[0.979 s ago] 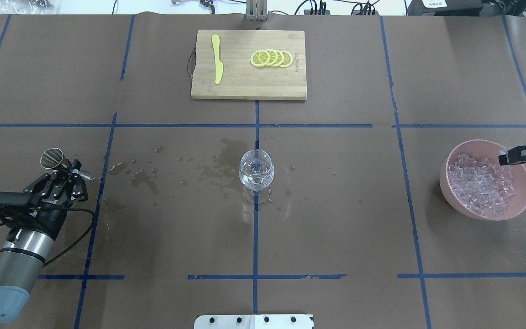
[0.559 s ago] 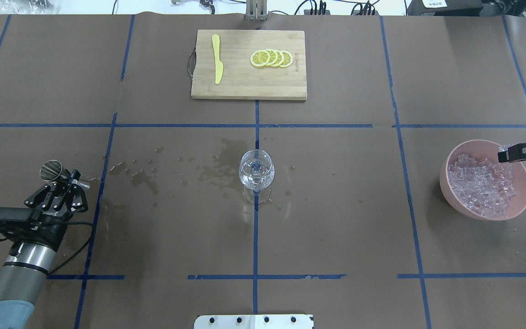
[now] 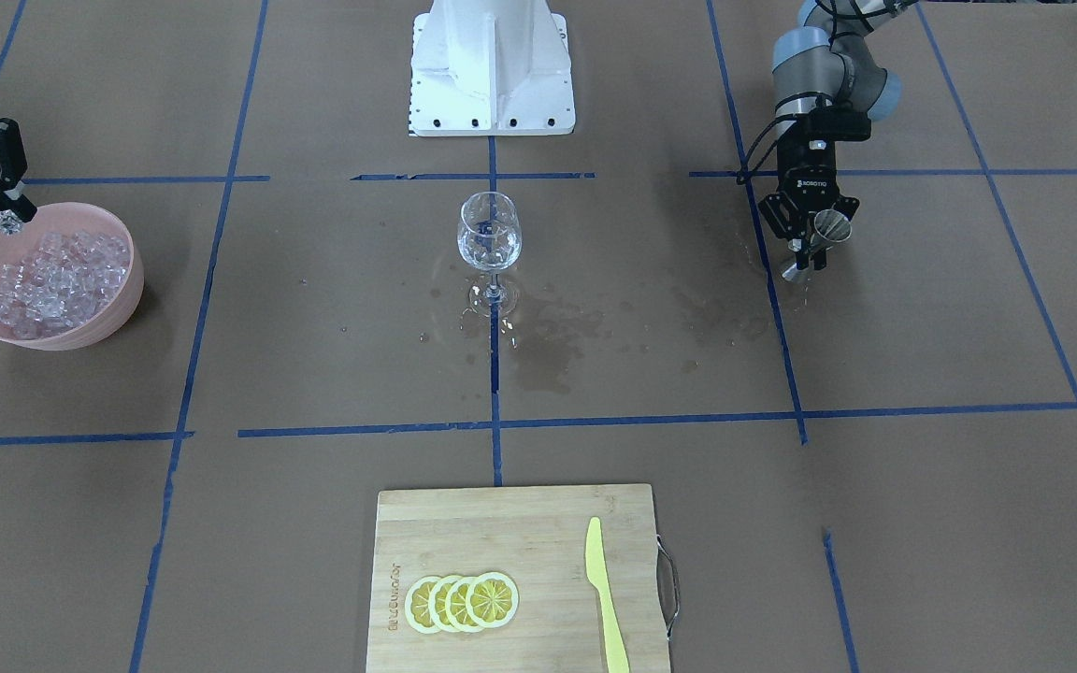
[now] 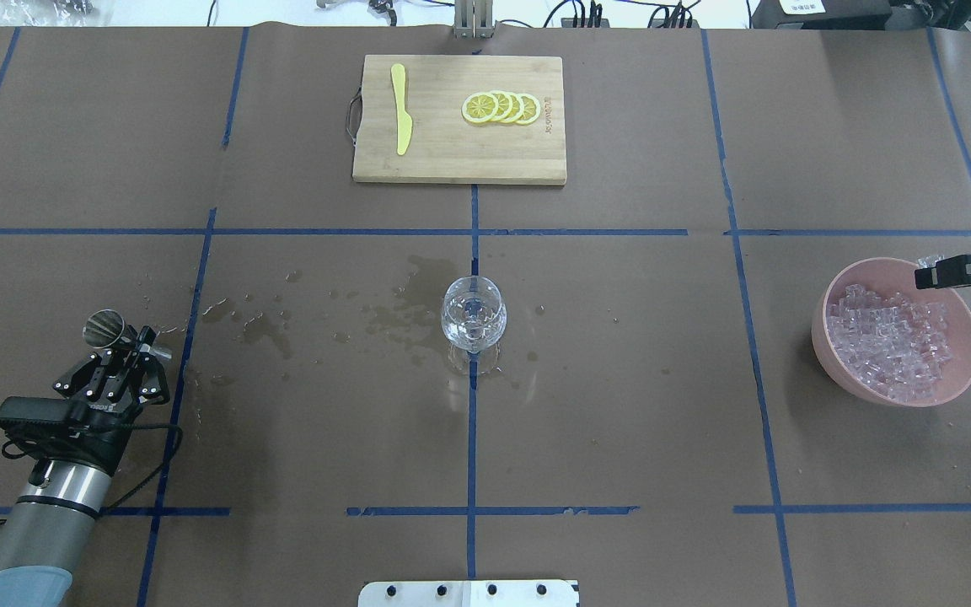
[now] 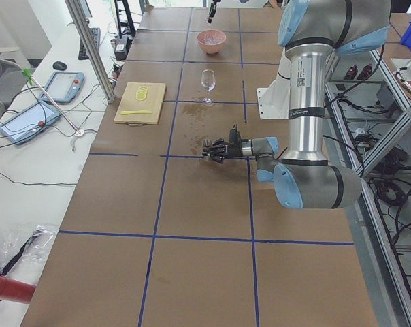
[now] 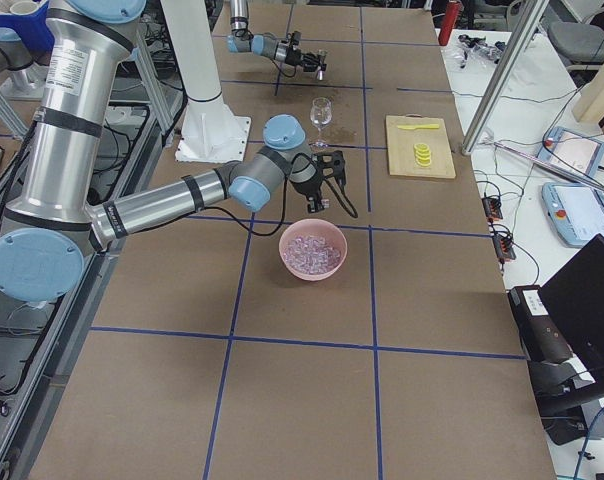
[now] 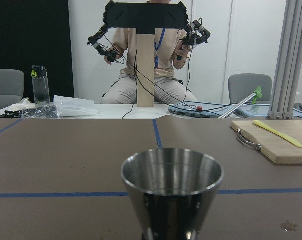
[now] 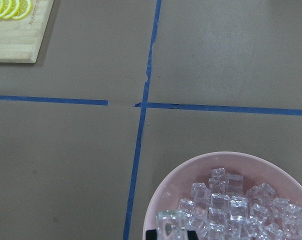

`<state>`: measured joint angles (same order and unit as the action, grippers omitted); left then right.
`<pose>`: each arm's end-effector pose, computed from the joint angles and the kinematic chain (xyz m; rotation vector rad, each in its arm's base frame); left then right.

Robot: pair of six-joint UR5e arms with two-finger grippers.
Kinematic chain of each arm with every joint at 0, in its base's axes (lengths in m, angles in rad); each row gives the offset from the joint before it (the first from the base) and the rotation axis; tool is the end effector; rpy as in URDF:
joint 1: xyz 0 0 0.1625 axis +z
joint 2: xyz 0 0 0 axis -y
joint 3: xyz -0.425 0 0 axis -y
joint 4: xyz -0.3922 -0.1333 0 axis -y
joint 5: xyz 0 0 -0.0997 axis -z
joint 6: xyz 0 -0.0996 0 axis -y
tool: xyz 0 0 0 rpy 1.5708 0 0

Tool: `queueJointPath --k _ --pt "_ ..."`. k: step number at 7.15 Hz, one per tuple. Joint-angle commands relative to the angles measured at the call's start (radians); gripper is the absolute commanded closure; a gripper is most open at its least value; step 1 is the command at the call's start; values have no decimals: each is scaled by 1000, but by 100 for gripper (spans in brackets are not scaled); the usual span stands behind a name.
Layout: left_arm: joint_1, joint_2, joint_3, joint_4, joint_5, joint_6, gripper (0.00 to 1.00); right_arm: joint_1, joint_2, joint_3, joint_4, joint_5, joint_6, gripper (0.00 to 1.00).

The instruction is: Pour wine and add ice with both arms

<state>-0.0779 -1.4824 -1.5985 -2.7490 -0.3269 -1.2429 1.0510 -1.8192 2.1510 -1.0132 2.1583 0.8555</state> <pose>0.4074 -0.2601 0.5340 1.2604 0.7122 -0.4871 -0.1277 -0.3803 0.4215 0.3182 -0.9681 0.0450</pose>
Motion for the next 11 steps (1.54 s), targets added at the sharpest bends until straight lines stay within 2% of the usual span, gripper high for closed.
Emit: queueJointPath --k 1,2,5,6,7,8,11 --pt "1 -1 6 0 0 7 67 1 8 1 28 0 25 100" --pt "3 -1 8 0 0 7 61 1 17 3 28 2 34 100" --pt "3 -1 9 2 -3 10 60 1 26 10 33 2 48 100" --pt "3 -1 8 2 -6 14 48 1 31 12 31 2 50 100" --pt "3 -1 6 2 -7 52 15 1 32 12 31 2 50 100" --pt "1 -1 2 -3 -12 57 0 1 34 12 33 2 50 100" --pt "0 7 -4 -6 -93 57 0 1 38 13 33 2 50 100"
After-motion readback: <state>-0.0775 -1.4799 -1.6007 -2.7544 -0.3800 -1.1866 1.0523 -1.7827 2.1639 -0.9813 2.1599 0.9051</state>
